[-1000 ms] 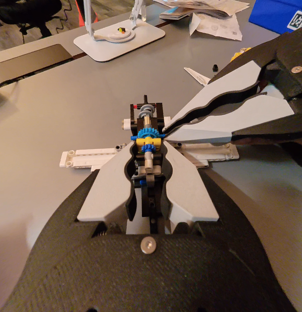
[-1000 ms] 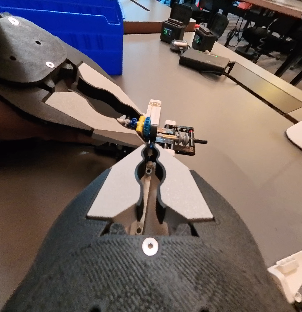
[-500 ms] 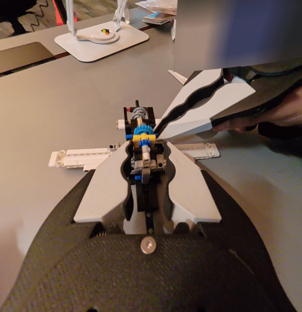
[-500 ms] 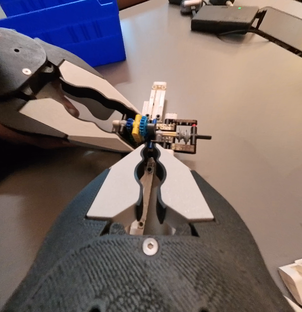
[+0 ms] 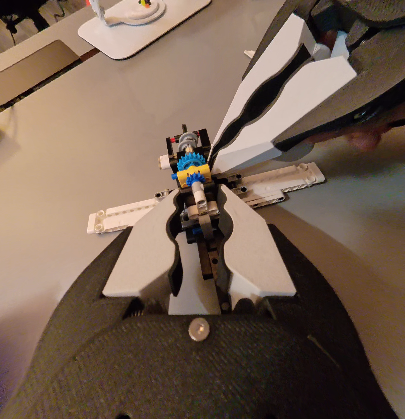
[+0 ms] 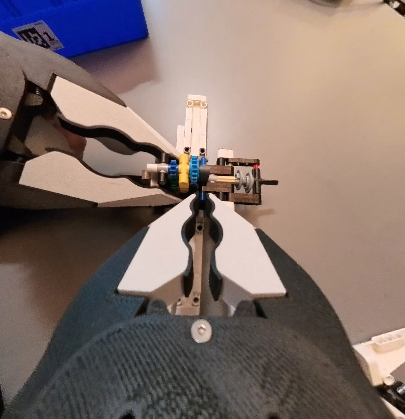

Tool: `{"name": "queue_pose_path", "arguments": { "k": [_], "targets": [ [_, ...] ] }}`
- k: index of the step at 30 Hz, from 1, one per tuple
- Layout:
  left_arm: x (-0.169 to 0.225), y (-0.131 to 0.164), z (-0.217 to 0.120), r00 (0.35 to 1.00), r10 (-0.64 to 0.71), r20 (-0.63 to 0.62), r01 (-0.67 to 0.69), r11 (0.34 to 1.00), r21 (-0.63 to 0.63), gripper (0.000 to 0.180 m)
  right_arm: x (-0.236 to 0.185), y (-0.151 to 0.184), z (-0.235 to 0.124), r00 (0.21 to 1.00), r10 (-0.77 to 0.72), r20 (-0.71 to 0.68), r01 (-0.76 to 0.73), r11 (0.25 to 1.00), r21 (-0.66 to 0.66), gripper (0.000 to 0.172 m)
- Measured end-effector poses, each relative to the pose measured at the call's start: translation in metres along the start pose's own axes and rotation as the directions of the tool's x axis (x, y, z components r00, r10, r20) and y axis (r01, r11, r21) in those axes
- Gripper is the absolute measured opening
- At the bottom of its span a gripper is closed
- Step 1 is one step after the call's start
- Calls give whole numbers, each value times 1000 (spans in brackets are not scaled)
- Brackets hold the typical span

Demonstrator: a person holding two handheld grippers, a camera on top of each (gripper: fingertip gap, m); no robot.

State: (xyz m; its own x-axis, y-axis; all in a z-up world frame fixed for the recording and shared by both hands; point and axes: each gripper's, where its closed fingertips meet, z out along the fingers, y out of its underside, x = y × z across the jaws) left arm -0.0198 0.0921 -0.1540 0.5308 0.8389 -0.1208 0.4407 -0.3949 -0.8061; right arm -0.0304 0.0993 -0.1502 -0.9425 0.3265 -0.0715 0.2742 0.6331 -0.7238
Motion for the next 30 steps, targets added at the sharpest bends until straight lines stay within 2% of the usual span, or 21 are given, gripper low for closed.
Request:
{"name": "queue_pose_path", "arguments": {
  "k": [3, 5, 13, 16, 18, 19, 23, 24, 27, 30],
  "targets": [
    [-6, 1, 0, 995, 68, 70, -65, 997, -34, 30, -2, 1, 0, 1000, -8, -22, 8, 999, -33, 3],
    [-7, 2, 0, 995, 57, 80, -54, 998, -43, 29, -3, 2, 0, 1000, 10, -20, -11, 999, -33, 3],
    [-5, 1, 2, 996, 41, 81, -36, 998, -57, 28, -3, 4, -4, 991, 131, 30, -133, 988, 81, 2],
    [-4, 0, 3, 996, 44, 82, -39, 998, -57, 29, -1, 5, -8, 960, 256, 117, -271, 953, 135, 1],
    [-2, 0, 4, 998, 36, 60, -32, 997, -65, 29, -1, 7, -12, 898, 376, 230, -415, 896, 157, 2],
    [-1, -1, 5, 997, 44, 59, -40, 997, -72, 29, 0, 8, -13, 893, 383, 237, -427, 888, 171, 1],
    [1, -2, 8, 999, 30, 42, -26, 996, -82, 29, 2, 11, -14, 976, 211, 46, -216, 963, 164, 2],
    [3, -2, 8, 999, 21, 27, -19, 997, -81, 29, 2, 12, -16, 979, 199, 36, -202, 966, 161, 2],
    [6, -3, 9, 998, 35, 51, -30, 995, -96, 29, 2, 15, -19, 948, 300, 106, -315, 931, 185, 1],
    [6, -4, 10, 998, 20, 63, -14, 995, -95, 29, 4, 13, -17, 960, 280, 4, -275, 939, 207, 1]
  ]
}}
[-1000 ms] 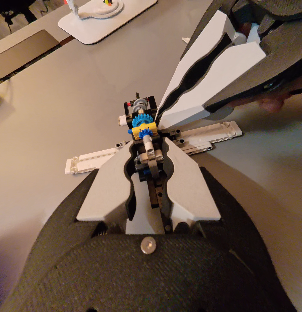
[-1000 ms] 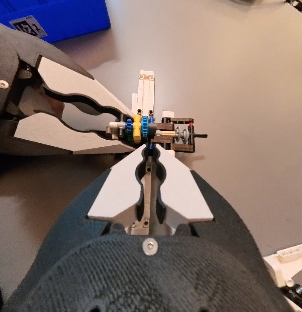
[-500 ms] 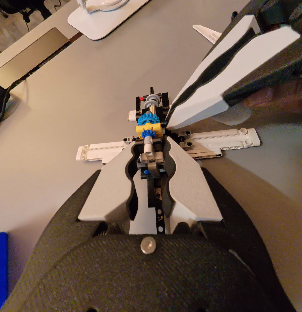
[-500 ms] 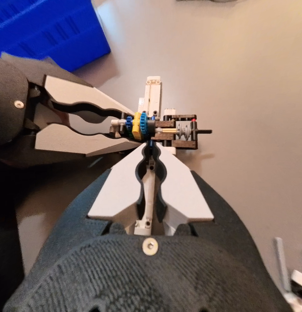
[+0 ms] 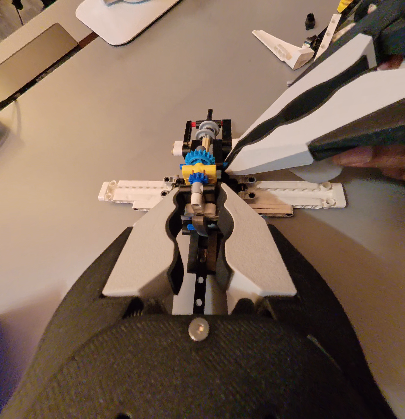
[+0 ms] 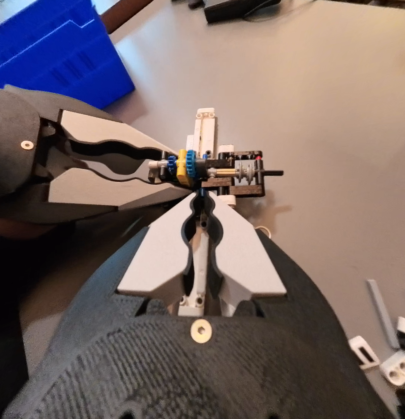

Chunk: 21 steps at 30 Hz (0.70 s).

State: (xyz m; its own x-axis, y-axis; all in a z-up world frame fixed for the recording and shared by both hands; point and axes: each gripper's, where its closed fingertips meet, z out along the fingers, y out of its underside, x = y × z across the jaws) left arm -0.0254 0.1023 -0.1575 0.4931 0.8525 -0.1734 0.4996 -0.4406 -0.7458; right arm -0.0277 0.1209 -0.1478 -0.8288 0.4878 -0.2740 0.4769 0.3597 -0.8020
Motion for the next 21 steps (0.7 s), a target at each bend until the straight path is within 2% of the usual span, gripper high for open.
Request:
{"name": "queue_pose_path", "arguments": {
  "k": [4, 9, 11, 18, 21],
  "targets": [
    [4, -1, 0, 1000, 9, -16, -8, 1000, 22, 29, -1, 3, -5, 990, 122, 63, -126, 991, 49, 1],
    [9, -1, -2, 1000, -2, -27, 2, 1000, 1, 29, -1, 1, -7, 986, 125, 113, -133, 989, 67, 1],
    [10, -1, -2, 1000, -6, -30, 6, 1000, 1, 29, -9, 1, -9, 985, 83, 153, -94, 994, 64, 19],
    [14, -2, -2, 999, -20, -50, 20, 1000, -2, 29, -12, 4, -16, 980, 55, 191, -63, 997, 34, 27],
    [6, 0, -2, 1000, -10, 1, 10, 1000, -15, 30, -17, 1, -23, 962, 129, 240, -146, 988, 54, 29]
  ]
}}
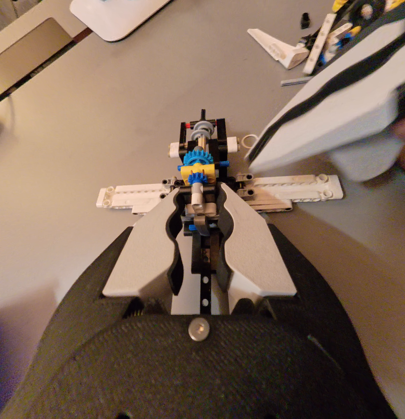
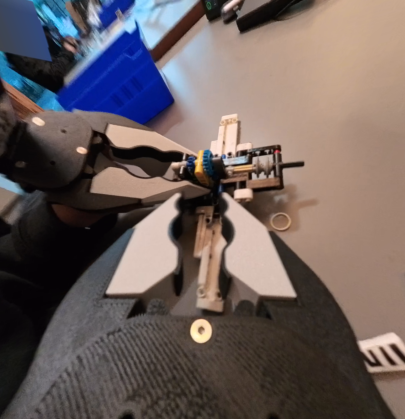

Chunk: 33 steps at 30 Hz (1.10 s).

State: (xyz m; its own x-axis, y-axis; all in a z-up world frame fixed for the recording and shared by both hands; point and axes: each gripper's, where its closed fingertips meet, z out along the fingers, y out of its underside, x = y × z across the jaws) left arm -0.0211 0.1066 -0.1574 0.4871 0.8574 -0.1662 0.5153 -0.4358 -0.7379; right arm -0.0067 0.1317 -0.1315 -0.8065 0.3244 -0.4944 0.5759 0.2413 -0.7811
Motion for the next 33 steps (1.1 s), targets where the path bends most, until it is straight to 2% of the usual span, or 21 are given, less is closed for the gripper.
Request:
{"name": "queue_pose_path", "arguments": {
  "k": [1, 2, 3, 5, 8, 10, 12, 15, 18, 20, 24, 26, 28, 30, 33],
  "targets": [
    [-4, 1, -1, 1000, -7, 9, 7, 1000, -4, 30, -6, -10, -8, 995, 60, 74, -66, 995, 76, 4],
    [-5, 2, -1, 1000, -18, -7, 18, 1000, 0, 29, -10, -21, -19, 982, 119, 143, -141, 978, 153, 0],
    [-4, 2, -2, 999, -28, -27, 28, 1000, 9, 29, -7, -27, -27, 971, 157, 180, -190, 964, 187, 0],
    [-4, 2, -2, 999, -18, -34, 18, 1000, 12, 29, 13, -19, -31, 985, 147, 87, -160, 974, 161, 10],
    [-3, 2, -2, 999, -8, -46, 9, 1000, 12, 29, 33, -15, -31, 992, -85, -98, 95, 991, 95, 27],
    [-2, 2, -2, 997, -9, -73, 10, 1000, 13, 29, 37, -19, -29, 915, -355, -193, 364, 931, 13, 35],
    [-2, 2, -2, 995, -13, -103, 15, 1000, 13, 29, 39, -19, -22, 749, -613, -251, 611, 786, -95, 44],
    [-1, 2, -2, 992, -3, -129, 4, 1000, 7, 29, 45, -12, -10, 434, -865, -252, 833, 492, -254, 49],
    [-1, 2, -2, 990, 21, -142, -20, 1000, 7, 29, 50, -8, -2, 129, -971, -203, 921, 193, -339, 37],
    [0, 2, -3, 987, 35, -155, -34, 999, 10, 29, 47, -5, 4, 44, -986, -161, 941, 95, -325, 26],
    [-2, 3, -2, 986, 67, -156, -66, 998, 10, 30, 44, -2, 8, 50, -995, -82, 954, 72, -292, 17],
    [-6, 9, 2, 986, 126, -108, -129, 991, -28, 39, 43, -1, 8, 69, -997, -33, 953, 75, -295, 17],
    [-5, 7, 2, 979, 187, -76, -188, 982, -17, 33, 42, 1, 7, 94, -995, 38, 947, 78, -311, 17],
    [-6, 6, 4, 975, 211, -66, -213, 977, -27, 32, 41, 4, 2, 137, -978, 154, 940, 79, -332, 17],
    [-1, 5, 3, 969, 204, -142, -207, 978, -9, 30, 35, 9, -7, 221, -905, 364, 933, 87, -349, 8]
  ]
}}
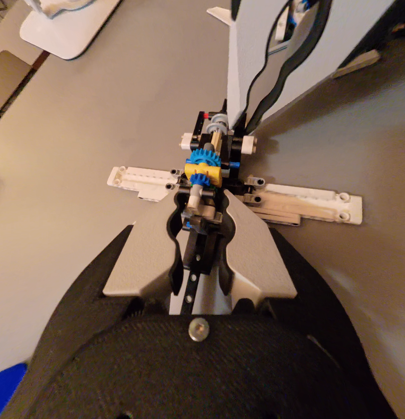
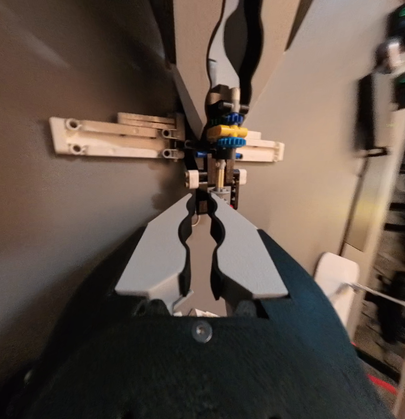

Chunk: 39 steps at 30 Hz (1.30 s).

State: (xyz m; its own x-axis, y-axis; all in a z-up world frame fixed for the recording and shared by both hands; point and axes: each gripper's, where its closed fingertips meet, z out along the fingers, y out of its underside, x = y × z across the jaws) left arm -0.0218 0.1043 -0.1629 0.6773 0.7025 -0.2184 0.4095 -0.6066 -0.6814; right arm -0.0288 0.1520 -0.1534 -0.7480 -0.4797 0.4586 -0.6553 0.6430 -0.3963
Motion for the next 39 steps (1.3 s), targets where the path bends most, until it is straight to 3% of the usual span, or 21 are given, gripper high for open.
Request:
{"name": "queue_pose_path", "arguments": {
  "k": [3, 8, 14, 22, 29, 32, 35, 37, 39],
  "targets": [
    [-2, 0, -3, 999, -12, -33, 12, 1000, 5, 28, -1, -1, 6, 989, 43, 144, -39, 999, -35, 8],
    [-9, 4, -1, 998, -30, 49, 31, 999, -22, 28, -1, -6, 9, 982, 96, 163, -87, 994, -60, 7],
    [-10, 1, 1, 995, -62, 78, 61, 998, 12, 28, -8, -12, 4, 913, 292, 285, -310, 950, 18, 5],
    [-8, -2, 1, 990, -92, 108, 86, 995, 55, 29, -11, -15, 0, 881, 362, 305, -385, 923, 18, 5],
    [-5, -6, 4, 986, -98, 136, 91, 994, 60, 30, -17, -17, -4, 746, 540, 390, -583, 812, -9, 5],
    [-4, -8, 5, 987, -93, 132, 86, 995, 59, 29, -20, -19, -6, 612, 646, 456, -715, 699, -31, 5],
    [-4, -9, 6, 990, -82, 118, 76, 996, 52, 29, -20, -19, -7, 536, 701, 470, -776, 629, -54, 4],
    [-4, -8, 6, 991, -76, 111, 71, 996, 49, 29, -20, -19, -7, 536, 696, 477, -778, 627, -40, 4],
    [-6, -8, 6, 989, -78, 126, 72, 996, 51, 30, -19, -17, -6, 630, 654, 419, -717, 697, -10, 4]
  ]
}}
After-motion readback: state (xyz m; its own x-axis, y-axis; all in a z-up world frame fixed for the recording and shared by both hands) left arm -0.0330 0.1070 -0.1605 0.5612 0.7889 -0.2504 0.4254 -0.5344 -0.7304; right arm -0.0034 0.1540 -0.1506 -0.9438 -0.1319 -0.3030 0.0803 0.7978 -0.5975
